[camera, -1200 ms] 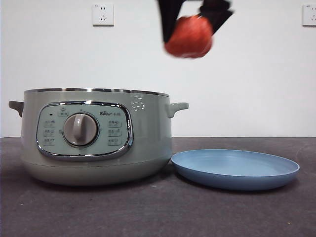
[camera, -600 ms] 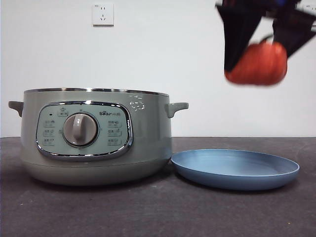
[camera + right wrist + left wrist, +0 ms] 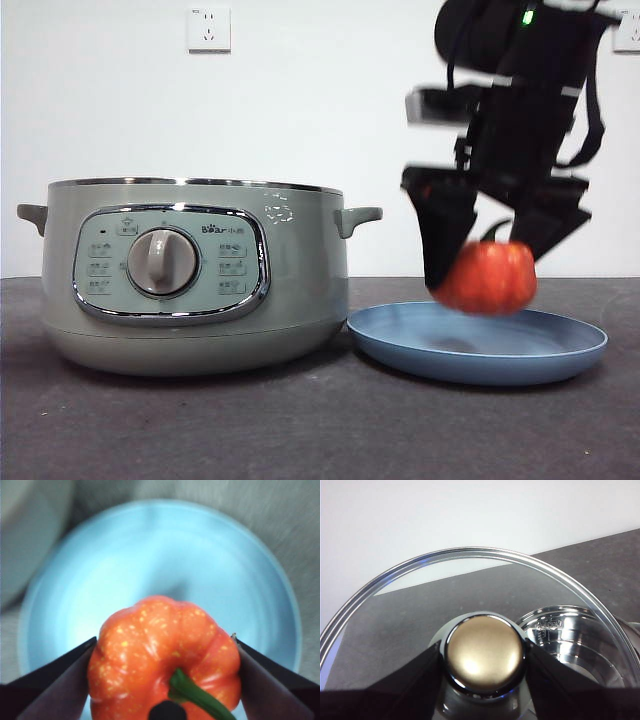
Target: Take the pumpkin out from the steamer,put the pumpkin in the blue plate,close the lid
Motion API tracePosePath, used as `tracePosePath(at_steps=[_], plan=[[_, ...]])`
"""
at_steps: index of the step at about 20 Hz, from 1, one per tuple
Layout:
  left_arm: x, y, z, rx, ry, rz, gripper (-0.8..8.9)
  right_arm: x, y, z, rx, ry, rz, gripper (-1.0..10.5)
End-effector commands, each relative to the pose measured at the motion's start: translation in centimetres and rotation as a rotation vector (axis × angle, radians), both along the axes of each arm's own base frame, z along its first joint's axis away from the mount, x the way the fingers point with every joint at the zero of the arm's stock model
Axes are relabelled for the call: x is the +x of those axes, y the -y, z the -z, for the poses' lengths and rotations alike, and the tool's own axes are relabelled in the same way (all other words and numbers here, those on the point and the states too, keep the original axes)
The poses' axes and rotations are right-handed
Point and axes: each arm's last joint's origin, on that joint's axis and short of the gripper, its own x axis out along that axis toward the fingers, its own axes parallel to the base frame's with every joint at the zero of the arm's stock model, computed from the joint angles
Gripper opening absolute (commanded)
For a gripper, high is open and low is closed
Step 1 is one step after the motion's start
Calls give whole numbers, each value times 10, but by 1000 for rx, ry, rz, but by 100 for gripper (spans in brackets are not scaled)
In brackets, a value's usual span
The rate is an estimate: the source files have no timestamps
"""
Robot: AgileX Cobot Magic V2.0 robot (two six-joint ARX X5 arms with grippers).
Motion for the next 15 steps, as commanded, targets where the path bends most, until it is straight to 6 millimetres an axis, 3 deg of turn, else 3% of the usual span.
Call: tracePosePath(at_steps=[1, 5, 10, 15], plan=[[-3, -2, -9, -26, 68, -1, -9, 3, -1, 14, -13, -37, 11, 3], [3, 2, -7, -15, 46, -1, -9, 7, -2, 25, -26, -62, 17, 15], [16, 9, -3, -10, 1, 51, -8, 9, 2, 25, -23, -66, 39, 522], [33, 19, 3, -6, -43, 100, -9, 8, 3, 25, -22, -70, 49, 564]])
